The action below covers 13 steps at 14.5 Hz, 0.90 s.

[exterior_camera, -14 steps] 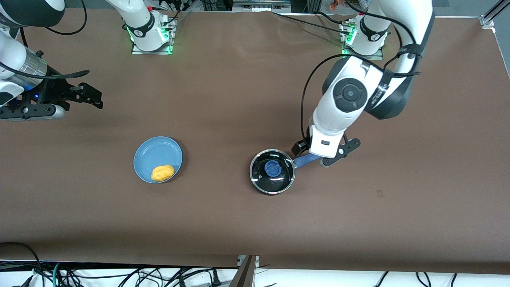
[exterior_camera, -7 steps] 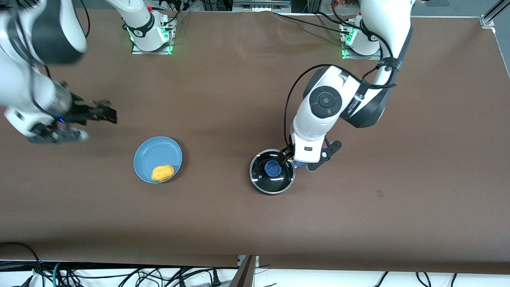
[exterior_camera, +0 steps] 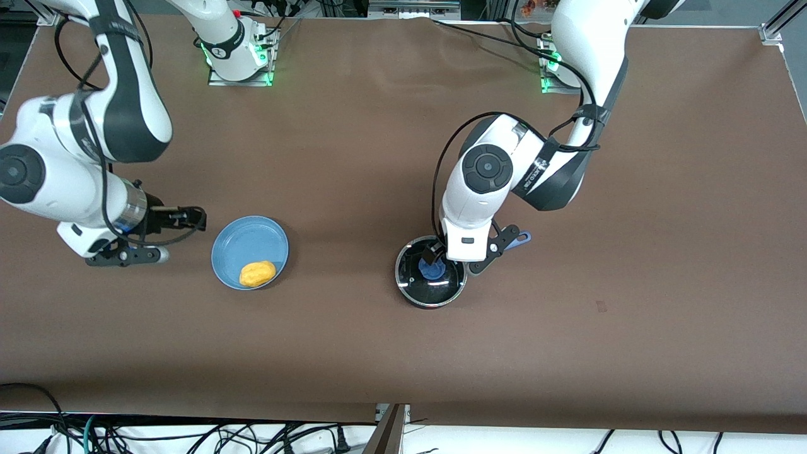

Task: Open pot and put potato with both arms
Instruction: 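Lower the left gripper onto the lid knob while the right gripper reaches the potato, then grasp the lid knob with the left gripper while the right gripper grasps the potato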

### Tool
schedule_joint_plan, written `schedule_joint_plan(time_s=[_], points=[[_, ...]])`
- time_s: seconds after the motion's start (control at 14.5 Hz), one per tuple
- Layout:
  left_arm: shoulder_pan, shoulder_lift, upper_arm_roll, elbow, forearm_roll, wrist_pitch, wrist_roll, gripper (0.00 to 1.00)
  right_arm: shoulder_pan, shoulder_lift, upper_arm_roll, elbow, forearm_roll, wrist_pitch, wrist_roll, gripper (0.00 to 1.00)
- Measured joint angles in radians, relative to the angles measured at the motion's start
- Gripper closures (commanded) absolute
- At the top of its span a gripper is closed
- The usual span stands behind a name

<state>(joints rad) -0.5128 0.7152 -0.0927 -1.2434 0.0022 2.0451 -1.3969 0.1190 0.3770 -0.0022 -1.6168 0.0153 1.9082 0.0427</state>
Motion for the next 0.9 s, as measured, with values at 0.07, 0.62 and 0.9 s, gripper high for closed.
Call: schedule_joint_plan(time_s=[0.07,0.62,0.9], points=[[-0.006,0.013,0.001,0.003,0.008,0.027,-0.028,0.0,0.003,0.028,0.0,-0.001,0.0,0.039,0.0,0.0],[-0.074,0.143,0.051,0.089,0.055,0.101,-0.148,0.0,0.063,0.308,0.009,0.121,0.013,0.192,0.378,0.01],[-0.074,0.166,0.053,0.11,0.056,0.101,-0.149,0.0,0.067,0.36,0.009,0.159,0.068,0.206,0.44,0.01]])
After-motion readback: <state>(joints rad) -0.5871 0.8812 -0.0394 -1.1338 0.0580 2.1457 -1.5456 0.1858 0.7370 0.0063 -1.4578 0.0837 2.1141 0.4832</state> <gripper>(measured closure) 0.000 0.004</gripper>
